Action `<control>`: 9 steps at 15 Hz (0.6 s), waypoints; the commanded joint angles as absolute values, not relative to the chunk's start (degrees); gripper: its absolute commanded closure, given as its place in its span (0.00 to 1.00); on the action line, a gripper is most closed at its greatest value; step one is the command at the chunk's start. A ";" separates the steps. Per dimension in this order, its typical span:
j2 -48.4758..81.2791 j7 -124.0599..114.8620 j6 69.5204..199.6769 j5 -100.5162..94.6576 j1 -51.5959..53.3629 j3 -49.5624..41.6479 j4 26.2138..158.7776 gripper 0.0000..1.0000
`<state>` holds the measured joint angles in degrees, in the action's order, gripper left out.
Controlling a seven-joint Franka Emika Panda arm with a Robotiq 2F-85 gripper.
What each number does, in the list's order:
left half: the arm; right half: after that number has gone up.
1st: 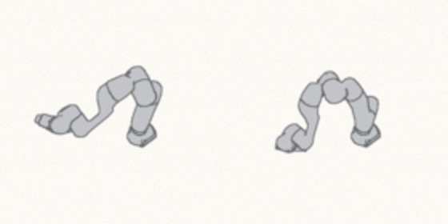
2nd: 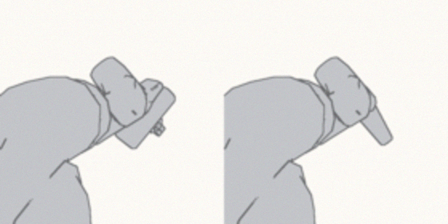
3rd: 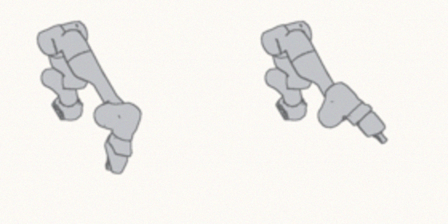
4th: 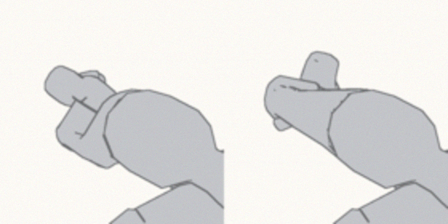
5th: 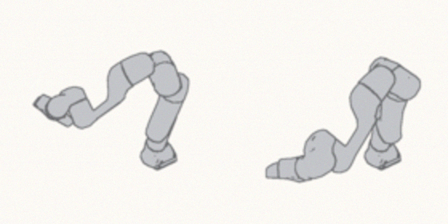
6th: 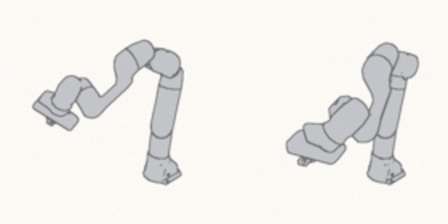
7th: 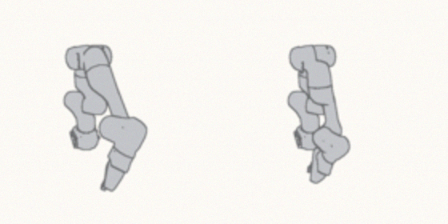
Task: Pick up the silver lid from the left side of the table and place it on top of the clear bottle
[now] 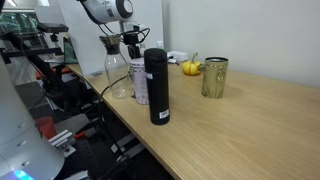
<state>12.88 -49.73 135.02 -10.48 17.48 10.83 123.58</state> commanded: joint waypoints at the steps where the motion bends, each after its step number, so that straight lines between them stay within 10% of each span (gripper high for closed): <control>1: 13.19 -51.67 135.92 -13.69 18.42 9.43 123.57 0.26; 9: 13.19 -50.60 139.67 -17.03 17.77 9.01 124.52 0.82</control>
